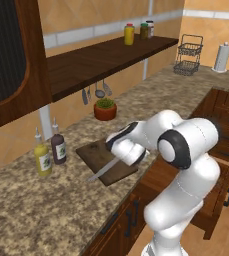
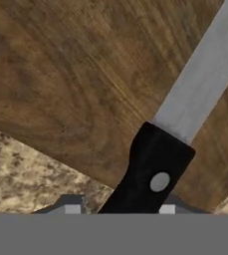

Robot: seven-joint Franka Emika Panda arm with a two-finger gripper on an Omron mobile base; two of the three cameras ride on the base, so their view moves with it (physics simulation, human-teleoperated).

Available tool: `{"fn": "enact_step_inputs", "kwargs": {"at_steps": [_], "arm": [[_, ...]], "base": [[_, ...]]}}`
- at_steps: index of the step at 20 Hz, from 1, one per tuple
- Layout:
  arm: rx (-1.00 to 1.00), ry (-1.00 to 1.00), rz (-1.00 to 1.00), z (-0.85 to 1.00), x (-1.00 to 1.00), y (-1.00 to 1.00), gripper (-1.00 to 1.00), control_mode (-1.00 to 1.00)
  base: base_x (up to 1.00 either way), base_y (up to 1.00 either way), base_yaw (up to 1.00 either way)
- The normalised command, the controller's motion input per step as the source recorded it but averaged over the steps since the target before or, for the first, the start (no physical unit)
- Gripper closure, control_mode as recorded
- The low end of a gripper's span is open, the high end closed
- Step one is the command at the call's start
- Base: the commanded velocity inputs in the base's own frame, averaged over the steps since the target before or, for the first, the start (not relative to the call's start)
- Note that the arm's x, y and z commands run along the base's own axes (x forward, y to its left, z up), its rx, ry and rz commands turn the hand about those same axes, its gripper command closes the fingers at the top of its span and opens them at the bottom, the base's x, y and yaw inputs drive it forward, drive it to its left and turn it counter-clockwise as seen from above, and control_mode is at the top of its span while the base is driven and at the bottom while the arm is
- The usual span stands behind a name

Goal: Pick up the knife from the drawer and place it on the cutting board. Then place the meat from the plate to the cutting board.

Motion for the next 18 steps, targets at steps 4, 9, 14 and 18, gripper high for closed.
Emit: {"fn": "enact_step_inputs", "kwargs": {"at_steps": [4,9,14,18], "arm": [[-0.08,0.12,0.14,0.48,0.41,0.0,-1.0,-1.0],[-0.03,0.16,0.11,0.89,0.16,0.0,-1.0,-1.0],[-0.01,0.12,0.13,0.64,0.0,-0.13,-1.0,-1.0],[0.0,0.13,0.12,0.09,0.0,-0.82,-1.0,-1.0]], "base": [[0.0,0.0,0.0],[0.0,0.0,0.0],[0.0,0.0,0.0],[0.0,0.0,0.0]]}}
